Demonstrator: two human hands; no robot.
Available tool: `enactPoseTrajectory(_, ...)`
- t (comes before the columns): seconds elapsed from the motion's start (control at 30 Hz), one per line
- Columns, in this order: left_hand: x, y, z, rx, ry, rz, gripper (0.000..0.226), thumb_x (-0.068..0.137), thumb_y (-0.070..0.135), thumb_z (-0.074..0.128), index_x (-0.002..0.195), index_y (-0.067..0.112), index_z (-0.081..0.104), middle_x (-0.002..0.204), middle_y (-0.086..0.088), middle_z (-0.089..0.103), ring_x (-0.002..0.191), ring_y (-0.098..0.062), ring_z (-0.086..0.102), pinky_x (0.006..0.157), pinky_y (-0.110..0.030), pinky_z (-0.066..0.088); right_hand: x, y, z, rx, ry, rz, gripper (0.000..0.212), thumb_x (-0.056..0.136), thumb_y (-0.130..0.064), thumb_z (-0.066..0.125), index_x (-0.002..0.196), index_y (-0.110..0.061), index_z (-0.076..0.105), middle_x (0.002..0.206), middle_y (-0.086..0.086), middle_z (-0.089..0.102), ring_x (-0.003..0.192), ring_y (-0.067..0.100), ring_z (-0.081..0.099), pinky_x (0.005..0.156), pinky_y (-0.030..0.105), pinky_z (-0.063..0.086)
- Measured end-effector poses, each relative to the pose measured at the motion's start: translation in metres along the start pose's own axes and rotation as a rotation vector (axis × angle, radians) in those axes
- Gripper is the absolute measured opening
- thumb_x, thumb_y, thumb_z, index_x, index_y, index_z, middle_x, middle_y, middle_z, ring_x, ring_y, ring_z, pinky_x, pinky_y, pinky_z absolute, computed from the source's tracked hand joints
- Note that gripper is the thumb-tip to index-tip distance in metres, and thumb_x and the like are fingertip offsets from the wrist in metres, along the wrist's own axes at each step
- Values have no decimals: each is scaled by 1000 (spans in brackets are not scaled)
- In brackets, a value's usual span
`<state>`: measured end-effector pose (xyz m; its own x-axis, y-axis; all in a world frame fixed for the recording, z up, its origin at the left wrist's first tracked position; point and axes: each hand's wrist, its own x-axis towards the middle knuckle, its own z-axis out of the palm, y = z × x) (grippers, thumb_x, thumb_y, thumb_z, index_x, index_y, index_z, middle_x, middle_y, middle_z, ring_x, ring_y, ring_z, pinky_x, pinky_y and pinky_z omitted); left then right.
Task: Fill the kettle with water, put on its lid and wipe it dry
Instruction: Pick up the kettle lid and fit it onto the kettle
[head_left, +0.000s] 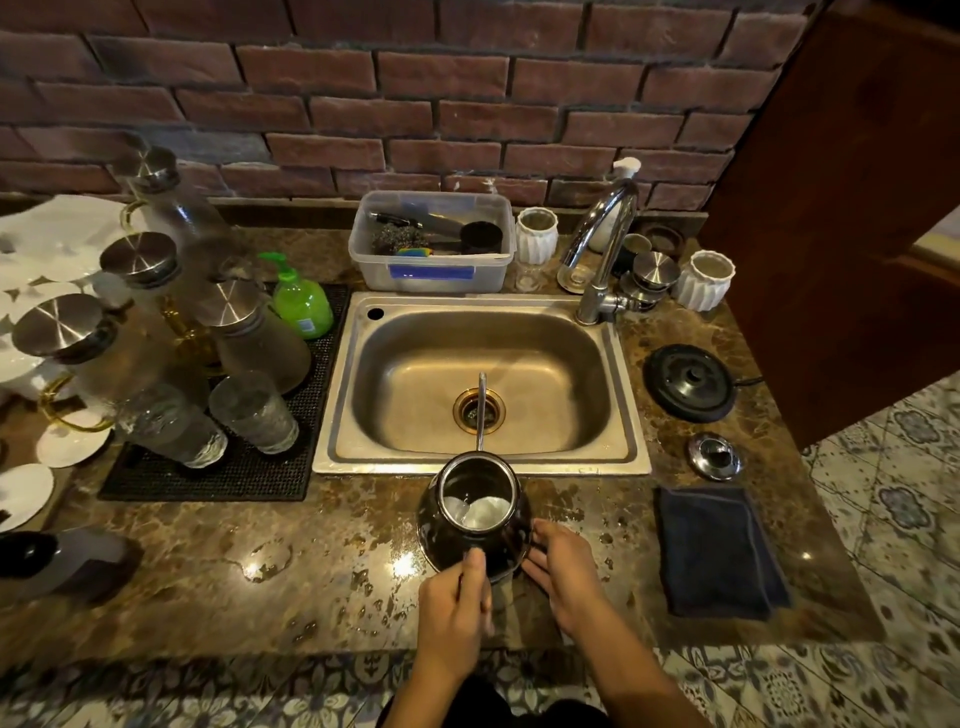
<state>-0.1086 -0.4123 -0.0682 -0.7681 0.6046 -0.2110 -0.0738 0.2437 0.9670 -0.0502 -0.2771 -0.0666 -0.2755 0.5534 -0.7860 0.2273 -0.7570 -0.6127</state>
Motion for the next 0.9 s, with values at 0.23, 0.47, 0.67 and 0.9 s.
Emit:
enactPoseTrajectory(0.23, 1, 17, -17, 160, -188, -38, 69, 95, 66, 39, 61, 12, 67, 59, -4, 71, 59, -16, 69, 64, -31, 53, 4, 4, 2, -37, 7, -25, 25, 102, -14, 46, 106, -8, 70, 104, 10, 78, 101, 22, 72, 92, 37, 57)
enactPoseTrajectory(0.47, 6, 45, -41, 434, -373, -84, 67, 93, 68, 34, 76, 19, 76, 54, 12, 64, 59, -3, 62, 55, -14, 38, 6, 6, 3, -30, 6, -14, 26, 101, -16, 49, 109, -5, 71, 101, 11, 79, 98, 24, 75, 93, 38, 59)
enactPoseTrajectory(0.67, 8, 61, -70, 763, -569, 15, 63, 88, 81, 37, 88, 27, 70, 77, 9, 71, 75, -6, 66, 75, -34, 56, 3, 4, 2, -34, -27, -12, 25, 101, -13, 47, 107, -6, 71, 92, 6, 79, 92, 21, 74, 80, 32, 59)
enactPoseTrajectory(0.9, 9, 123, -70, 1077, -453, 277, 55, 94, 72, 37, 116, 31, 66, 107, 12, 71, 90, -8, 65, 81, -35, 56, 10, -14, -19, -190, -24, -104, 17, 99, -16, 48, 95, -17, 64, 72, 0, 60, 67, 13, 60, 65, 26, 54)
